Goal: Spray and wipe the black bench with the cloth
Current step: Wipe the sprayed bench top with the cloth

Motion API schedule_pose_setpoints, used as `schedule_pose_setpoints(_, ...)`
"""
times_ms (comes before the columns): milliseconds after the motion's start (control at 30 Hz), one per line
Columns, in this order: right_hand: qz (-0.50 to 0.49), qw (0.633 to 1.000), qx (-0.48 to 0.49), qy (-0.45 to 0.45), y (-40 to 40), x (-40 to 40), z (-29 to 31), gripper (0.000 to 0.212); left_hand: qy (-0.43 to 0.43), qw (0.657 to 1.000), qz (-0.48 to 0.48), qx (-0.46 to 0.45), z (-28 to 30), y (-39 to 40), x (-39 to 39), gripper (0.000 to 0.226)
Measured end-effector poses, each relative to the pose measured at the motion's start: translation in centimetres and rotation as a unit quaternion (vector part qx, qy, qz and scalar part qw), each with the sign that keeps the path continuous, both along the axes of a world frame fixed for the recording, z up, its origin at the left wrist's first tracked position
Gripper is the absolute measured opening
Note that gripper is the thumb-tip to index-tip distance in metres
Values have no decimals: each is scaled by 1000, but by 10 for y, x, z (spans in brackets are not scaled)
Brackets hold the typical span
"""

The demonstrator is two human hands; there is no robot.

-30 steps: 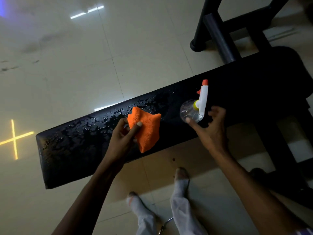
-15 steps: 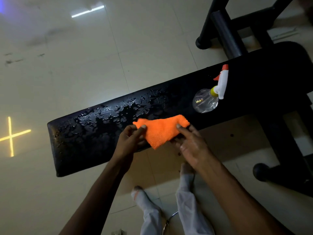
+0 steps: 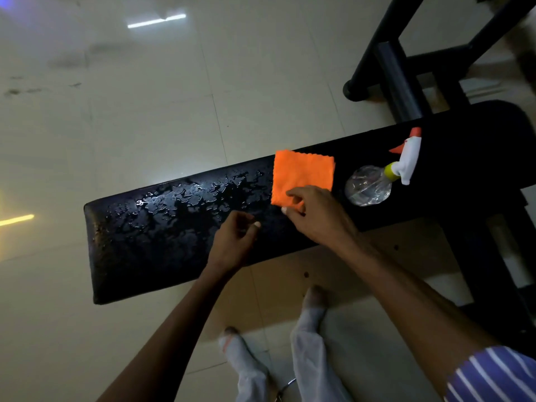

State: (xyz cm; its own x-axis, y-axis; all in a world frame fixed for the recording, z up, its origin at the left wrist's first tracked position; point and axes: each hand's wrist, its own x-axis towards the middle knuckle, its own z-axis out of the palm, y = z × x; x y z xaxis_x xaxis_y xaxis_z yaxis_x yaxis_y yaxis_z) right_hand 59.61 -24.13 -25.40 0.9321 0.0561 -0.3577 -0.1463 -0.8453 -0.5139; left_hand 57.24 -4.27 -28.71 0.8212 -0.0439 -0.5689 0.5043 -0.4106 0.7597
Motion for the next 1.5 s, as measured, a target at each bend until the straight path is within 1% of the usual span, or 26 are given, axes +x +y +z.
schedule_pose_setpoints(33, 15, 1000, -10, 12, 1, -1, -12, 40, -11, 1000, -9, 20, -4, 2, 2, 26)
schedule_pose_setpoints(100, 23, 999, -24, 8, -2, 0, -31, 37, -44, 997, -17, 59, -11, 6, 4, 23)
schedule_pose_setpoints(167, 16, 999, -33, -15, -9, 9, -46, 38, -80, 992, -23, 91, -17, 8, 7, 21)
schedule_pose_setpoints(233, 12, 998, -39, -43, -17, 25, -59, 43, -113, 985, -40, 125, -26, 6, 12, 22)
schedule_pose_setpoints(333, 76, 994, -47, -64, -26, 53, -81, 57, -149, 968, -75, 190, -39, 1, 22, 32)
schedule_pose_setpoints(400, 138, 985, -80, -68, -32, 66, -98, 68, -170, 955, -100, 222, -45, -2, 31, 41)
schedule_pose_setpoints(467, 185, 973, -112, -76, -39, 68, -111, 74, -180, 939, -136, 259, -54, -2, 39, 53)
schedule_pose_setpoints(567, 203, 960, -154, -117, -40, 61, -127, 73, -176, 916, -187, 307, -65, 2, 45, 64)
schedule_pose_setpoints(667, 181, 959, -157, -151, -42, 61, -137, 71, -169, 904, -201, 337, -74, 7, 45, 68)
schedule_pose_setpoints(767, 142, 963, -162, -161, -38, 76, -139, 68, -173, 898, -201, 350, -79, 8, 44, 68)
schedule_pose_setpoints(867, 44, 973, -173, -149, -18, 97, -140, 64, -187, 894, -200, 354, -84, 9, 43, 68)
schedule_pose_setpoints(933, 6, 971, -184, -156, 3, 95, -142, 63, -194, 896, -195, 350, -87, 12, 42, 68)
schedule_pose_setpoints(967, 11, 970, -182, -163, 10, 86, -143, 63, -198, 897, -193, 346, -87, 14, 41, 68)
schedule_pose_setpoints(1000, 37, 969, -176, -172, 13, 73, -145, 64, -201, 897, -193, 343, -87, 16, 40, 68)
schedule_pose_setpoints(1067, 120, 959, -170, -191, 4, 46, -148, 66, -206, 895, -194, 344, -85, 23, 39, 68)
schedule_pose_setpoints(1133, 177, 951, -163, -194, -15, 45, -146, 67, -206, 890, -200, 355, -82, 33, 37, 69)
schedule_pose_setpoints(1167, 177, 951, -163, -192, -20, 53, -145, 66, -205, 887, -206, 359, -82, 40, 37, 69)
schedule_pose_setpoints(1200, 157, 955, -169, -185, -21, 64, -144, 65, -206, 883, -211, 364, -82, 46, 37, 69)
schedule_pose_setpoints(1333, -6, 970, -195, -142, 26, 90, -143, 63, -202, 879, -221, 371, -85, 65, 38, 70)
schedule_pose_setpoints(1367, -26, 969, -200, -139, 40, 86, -143, 63, -201, 880, -225, 368, -85, 68, 39, 70)
schedule_pose_setpoints(1400, -25, 969, -199, -144, 52, 77, -142, 63, -202, 880, -228, 365, -86, 70, 39, 71)
schedule_pose_setpoints(1433, -2, 970, -191, -153, 58, 64, -142, 63, -204, 880, -229, 362, -86, 71, 40, 71)
schedule_pose_setpoints(1500, 85, 966, -174, -170, 56, 38, -142, 64, -209, 883, -223, 356, -84, 75, 39, 71)
